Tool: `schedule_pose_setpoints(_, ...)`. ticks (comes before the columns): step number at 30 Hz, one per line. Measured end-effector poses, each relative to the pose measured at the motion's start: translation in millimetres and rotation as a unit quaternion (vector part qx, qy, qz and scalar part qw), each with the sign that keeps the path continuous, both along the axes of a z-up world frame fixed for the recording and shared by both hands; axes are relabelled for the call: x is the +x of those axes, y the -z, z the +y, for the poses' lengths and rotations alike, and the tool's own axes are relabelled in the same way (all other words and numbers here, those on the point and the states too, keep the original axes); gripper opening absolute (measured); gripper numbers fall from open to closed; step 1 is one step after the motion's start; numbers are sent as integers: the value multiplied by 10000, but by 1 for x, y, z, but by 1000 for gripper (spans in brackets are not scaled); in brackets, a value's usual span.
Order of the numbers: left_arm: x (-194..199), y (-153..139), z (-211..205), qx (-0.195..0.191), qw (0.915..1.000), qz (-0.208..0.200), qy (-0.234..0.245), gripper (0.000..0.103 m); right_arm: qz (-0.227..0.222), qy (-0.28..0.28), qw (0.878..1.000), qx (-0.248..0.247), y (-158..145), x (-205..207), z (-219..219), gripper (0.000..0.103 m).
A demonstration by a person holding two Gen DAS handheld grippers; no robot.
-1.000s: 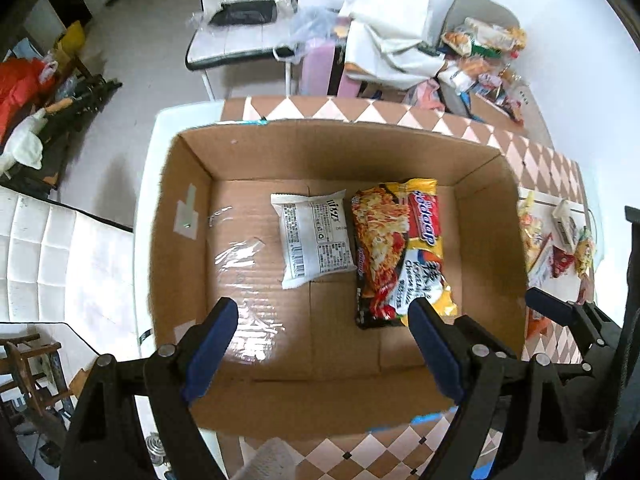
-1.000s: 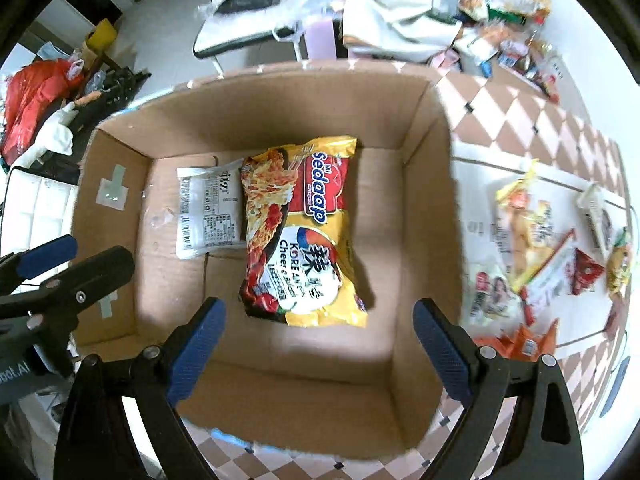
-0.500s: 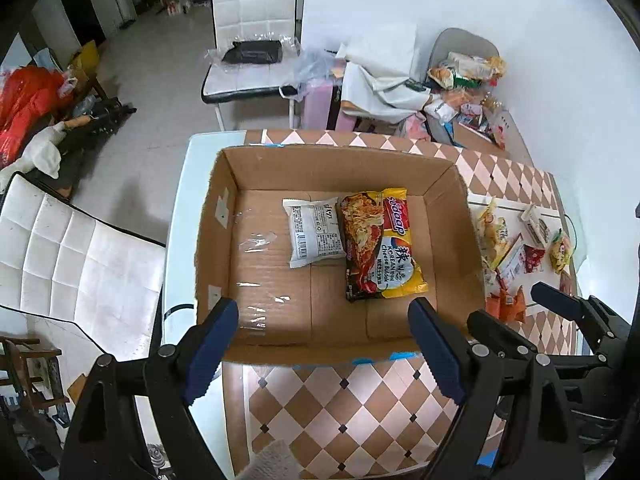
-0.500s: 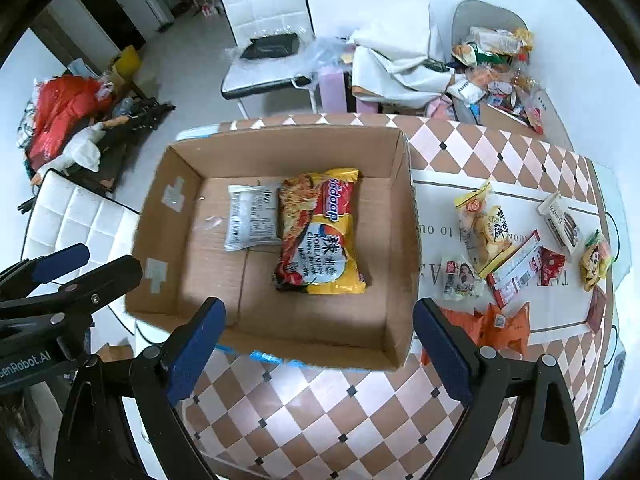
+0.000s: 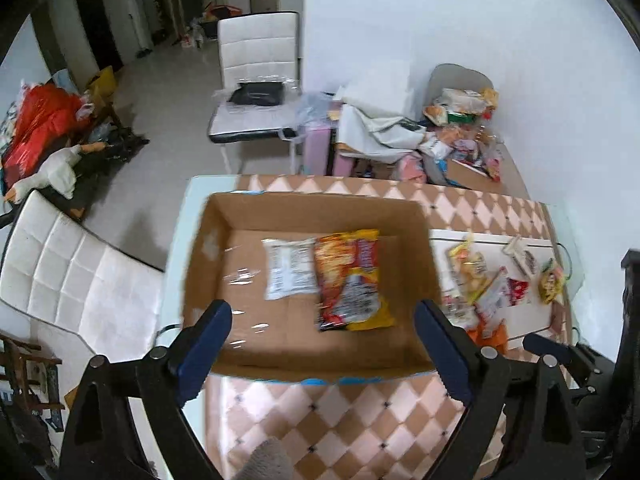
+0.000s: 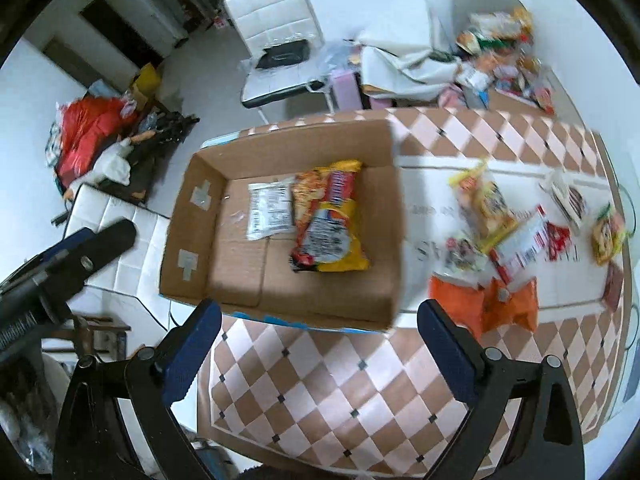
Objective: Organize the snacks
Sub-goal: 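Grasp the yellow egg-cake packet with the left tool while the right tool grasps the panda packet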
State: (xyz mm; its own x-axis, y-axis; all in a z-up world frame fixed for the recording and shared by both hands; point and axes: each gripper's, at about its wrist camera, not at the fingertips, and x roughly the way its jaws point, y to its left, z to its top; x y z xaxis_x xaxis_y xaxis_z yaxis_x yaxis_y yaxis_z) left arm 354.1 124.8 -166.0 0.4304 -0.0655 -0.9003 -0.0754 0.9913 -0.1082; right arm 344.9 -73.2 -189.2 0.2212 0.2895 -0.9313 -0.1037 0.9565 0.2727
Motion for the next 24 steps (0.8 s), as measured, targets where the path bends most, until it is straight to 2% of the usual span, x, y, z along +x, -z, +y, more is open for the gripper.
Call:
schedule_pose_setpoints(2, 11, 4, -28, 3, 9999, -22, 154, 93, 52, 221, 9997, -24, 3, 3, -31, 100)
schedule_pose_setpoints(5, 32, 19, -77, 30, 9986, 227, 479, 93, 221, 695, 9973, 12, 12, 8, -92, 100)
schedule_pose_setpoints(9, 64, 55, -150, 32, 9920, 932, 848, 93, 435, 1535, 9872, -30, 32, 12, -190, 100)
schedule_pose_setpoints(12, 89, 89, -197, -242, 9837, 1509, 949, 93, 585, 2204, 9736, -63, 50, 16, -266, 100)
schedule_pose_setpoints(14, 107, 114, -223, -462, 9774, 1868, 879, 93, 685, 2614, 9628, -56, 64, 21, -314, 100)
schedule_pose_setpoints(18, 137, 164, -255, -666, 9671, 2402, 504, 93, 931, 3253, 9410, 37, 98, 44, -395, 100)
schedule_pose_setpoints(22, 157, 210, -267, -780, 9548, 2867, 31, 93, 1113, 3774, 9191, 182, 132, 73, -456, 100)
schedule_pose_setpoints(24, 164, 226, -270, -789, 9506, 3000, -142, 93, 1190, 3912, 9124, 195, 148, 88, -475, 100)
